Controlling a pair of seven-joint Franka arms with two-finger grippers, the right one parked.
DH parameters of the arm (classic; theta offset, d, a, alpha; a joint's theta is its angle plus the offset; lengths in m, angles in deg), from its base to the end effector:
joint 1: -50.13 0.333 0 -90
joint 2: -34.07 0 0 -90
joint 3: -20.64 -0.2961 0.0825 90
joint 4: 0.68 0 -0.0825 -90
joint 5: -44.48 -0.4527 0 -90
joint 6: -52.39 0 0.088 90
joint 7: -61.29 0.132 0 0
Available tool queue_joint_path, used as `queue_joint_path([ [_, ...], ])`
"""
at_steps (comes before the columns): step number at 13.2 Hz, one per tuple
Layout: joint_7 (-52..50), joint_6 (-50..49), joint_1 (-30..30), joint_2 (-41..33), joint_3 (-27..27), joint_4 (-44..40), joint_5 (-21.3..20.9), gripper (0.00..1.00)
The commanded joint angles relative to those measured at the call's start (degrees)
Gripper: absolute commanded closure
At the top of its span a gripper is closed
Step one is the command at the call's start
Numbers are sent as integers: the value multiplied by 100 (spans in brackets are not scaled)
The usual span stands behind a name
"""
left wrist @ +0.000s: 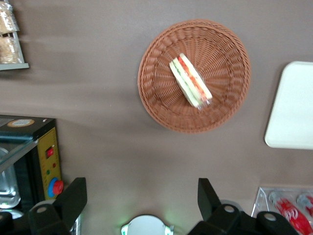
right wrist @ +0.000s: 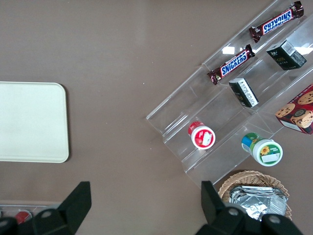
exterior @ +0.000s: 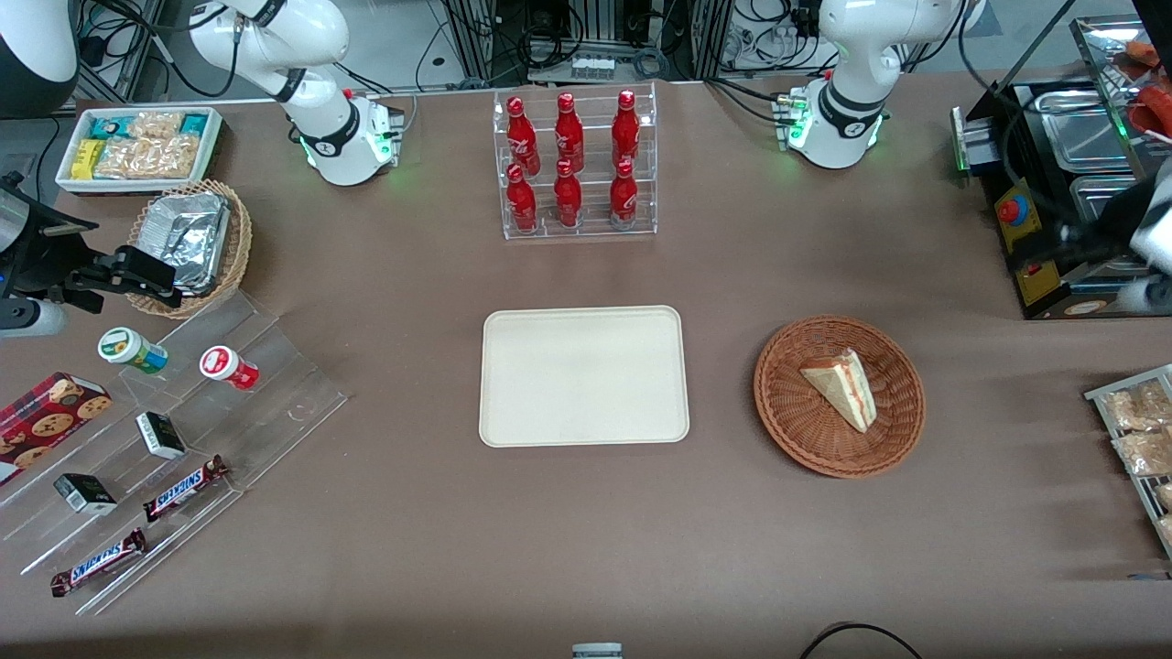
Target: Place sandwich from basket to tray
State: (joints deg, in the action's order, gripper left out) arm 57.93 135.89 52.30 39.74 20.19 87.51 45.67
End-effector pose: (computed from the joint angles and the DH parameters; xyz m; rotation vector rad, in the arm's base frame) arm 0.6309 0.0258 0.5257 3.1058 0.1615 -0.2821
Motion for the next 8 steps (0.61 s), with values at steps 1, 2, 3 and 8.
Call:
queue_joint_path([
  [1, -514, 577, 3, 284, -7, 459, -31, 0],
  [2, -646, 980, 3, 302, -7, 766, -22, 0],
  [3, -970, 1376, 3, 320, -7, 1039, -22, 0],
  [8, -2973, 2960, -155, 426, 36, 2113, 13, 0],
])
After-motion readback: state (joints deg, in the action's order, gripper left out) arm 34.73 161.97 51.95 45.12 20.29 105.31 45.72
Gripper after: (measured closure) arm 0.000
